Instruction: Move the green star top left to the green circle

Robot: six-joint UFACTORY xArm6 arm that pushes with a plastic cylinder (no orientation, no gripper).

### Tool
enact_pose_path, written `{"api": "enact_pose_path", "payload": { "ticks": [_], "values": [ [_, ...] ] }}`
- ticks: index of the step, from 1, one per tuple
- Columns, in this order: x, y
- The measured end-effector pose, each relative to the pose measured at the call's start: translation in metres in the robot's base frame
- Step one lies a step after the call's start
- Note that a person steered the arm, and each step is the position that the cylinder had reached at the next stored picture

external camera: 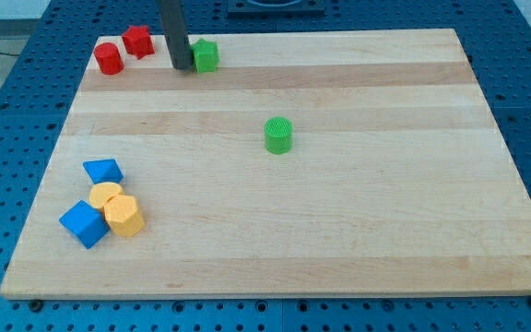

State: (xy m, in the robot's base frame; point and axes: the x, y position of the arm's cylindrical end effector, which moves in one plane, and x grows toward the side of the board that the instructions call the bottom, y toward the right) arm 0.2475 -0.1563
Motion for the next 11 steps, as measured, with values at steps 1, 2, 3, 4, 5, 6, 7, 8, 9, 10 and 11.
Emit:
{"api": "enact_pose_path", "payload": {
  "ticks": [1,2,3,4,5,6,7,8,9,10,11],
  "values": [
    [-0.026,0.003],
    [0.002,0.084],
    [0.058,0.136],
    [0.081,0.162],
    [0.03,0.157],
    [0.037,0.11],
    [0.098,0.146],
    [0.118,0.159],
    [0.063,0.153],
    [0.075,0.106],
    [0.127,0.167]
  ]
}}
